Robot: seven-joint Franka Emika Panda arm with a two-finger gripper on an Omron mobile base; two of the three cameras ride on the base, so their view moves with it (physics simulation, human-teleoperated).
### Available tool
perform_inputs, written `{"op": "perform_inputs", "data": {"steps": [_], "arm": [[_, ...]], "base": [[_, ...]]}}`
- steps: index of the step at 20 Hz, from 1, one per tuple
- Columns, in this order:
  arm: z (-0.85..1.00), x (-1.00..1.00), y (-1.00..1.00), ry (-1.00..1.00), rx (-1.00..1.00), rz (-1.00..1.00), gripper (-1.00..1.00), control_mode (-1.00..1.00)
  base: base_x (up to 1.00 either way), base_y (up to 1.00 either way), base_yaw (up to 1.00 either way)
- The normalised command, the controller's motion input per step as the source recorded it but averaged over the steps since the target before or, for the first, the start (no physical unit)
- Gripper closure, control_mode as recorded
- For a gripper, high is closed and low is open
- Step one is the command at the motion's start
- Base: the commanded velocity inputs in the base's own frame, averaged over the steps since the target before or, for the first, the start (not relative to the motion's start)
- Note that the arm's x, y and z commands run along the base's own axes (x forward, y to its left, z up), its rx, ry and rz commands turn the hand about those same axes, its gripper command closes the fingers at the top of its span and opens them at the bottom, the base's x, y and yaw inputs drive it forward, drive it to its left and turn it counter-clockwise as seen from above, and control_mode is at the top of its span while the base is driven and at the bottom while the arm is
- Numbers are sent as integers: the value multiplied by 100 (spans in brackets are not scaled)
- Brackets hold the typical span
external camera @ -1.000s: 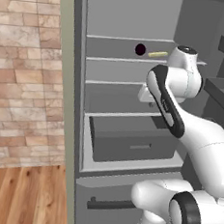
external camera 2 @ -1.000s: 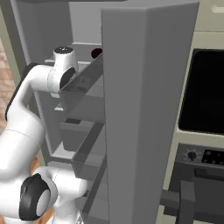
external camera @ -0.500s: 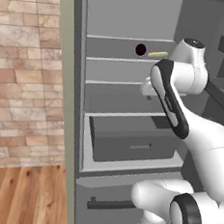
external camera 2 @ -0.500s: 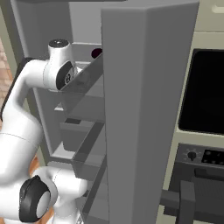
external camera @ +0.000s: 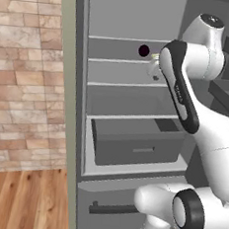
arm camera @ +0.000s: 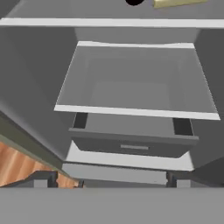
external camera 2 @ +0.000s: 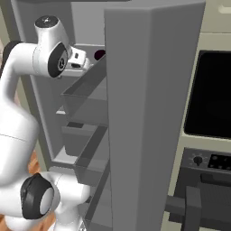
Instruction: Pick eggplant from the fridge and place it on the plate on the counter.
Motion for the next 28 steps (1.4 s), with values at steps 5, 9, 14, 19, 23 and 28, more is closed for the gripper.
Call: {"op": "perform_inputs", "data": {"steps": [5,9,14,19,23,28], "arm": [[57,9,0,-16,0,0,-100,-100],[43,10,0,-2,3,-1,-100,-100],[26,30,0,0,2,0,-100,-100],[13,41,1,0,0,0,-100,-100],[1,26,8,3,0,-2,-100,-100],[-13,26,1,1,0,-1,-100,-100]], "base": [[0,0,0],[0,0,0],[0,0,0],[0,0,0],[0,0,0],[0,0,0]]}}
